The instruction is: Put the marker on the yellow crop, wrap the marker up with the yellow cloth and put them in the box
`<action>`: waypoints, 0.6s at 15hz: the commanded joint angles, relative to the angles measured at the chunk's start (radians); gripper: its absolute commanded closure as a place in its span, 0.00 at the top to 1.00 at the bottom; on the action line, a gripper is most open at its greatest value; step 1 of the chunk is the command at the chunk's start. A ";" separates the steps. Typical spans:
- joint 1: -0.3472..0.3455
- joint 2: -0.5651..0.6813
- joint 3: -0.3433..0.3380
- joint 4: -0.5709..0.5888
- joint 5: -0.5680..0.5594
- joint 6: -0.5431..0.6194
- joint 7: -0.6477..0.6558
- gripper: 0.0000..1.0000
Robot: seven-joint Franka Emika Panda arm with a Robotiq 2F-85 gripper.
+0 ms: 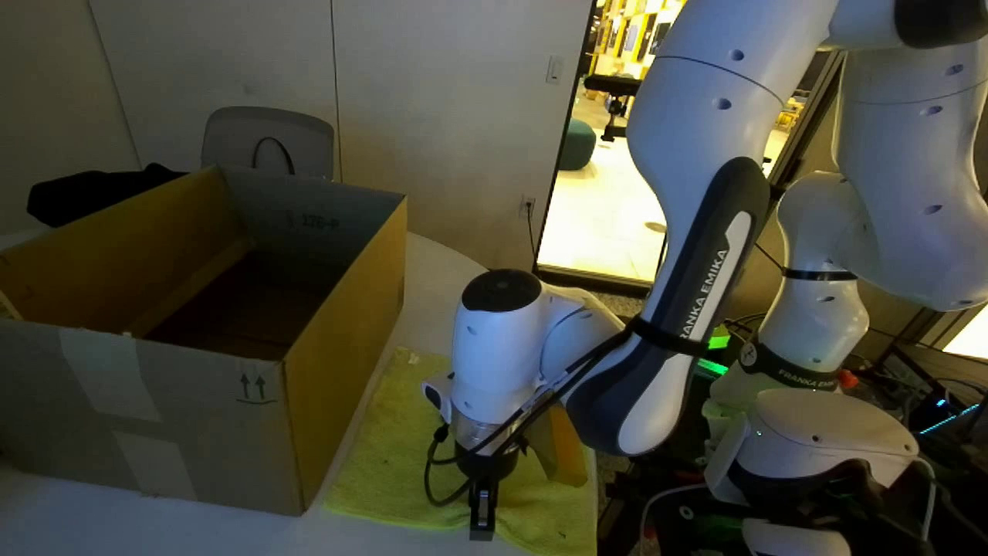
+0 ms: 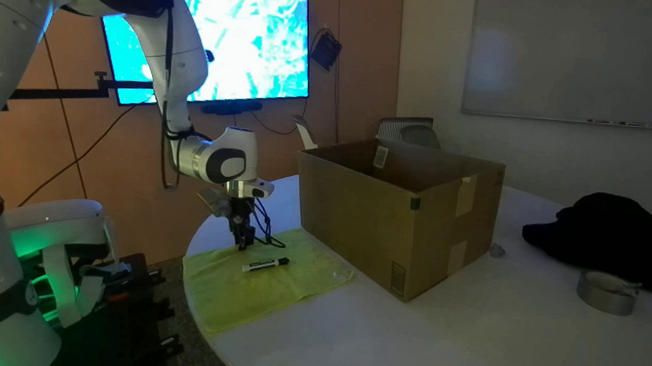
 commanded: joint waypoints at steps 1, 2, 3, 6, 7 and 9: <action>-0.004 -0.006 0.004 0.008 0.021 -0.018 -0.042 0.03; -0.005 -0.010 0.004 0.007 0.022 -0.022 -0.043 0.01; -0.001 -0.016 0.001 0.006 0.019 -0.030 -0.041 0.05; 0.014 -0.055 -0.014 -0.012 0.009 -0.043 -0.025 0.05; 0.021 -0.076 -0.023 -0.023 0.004 -0.040 -0.014 0.05; 0.030 -0.123 -0.041 -0.051 -0.003 -0.024 0.008 0.05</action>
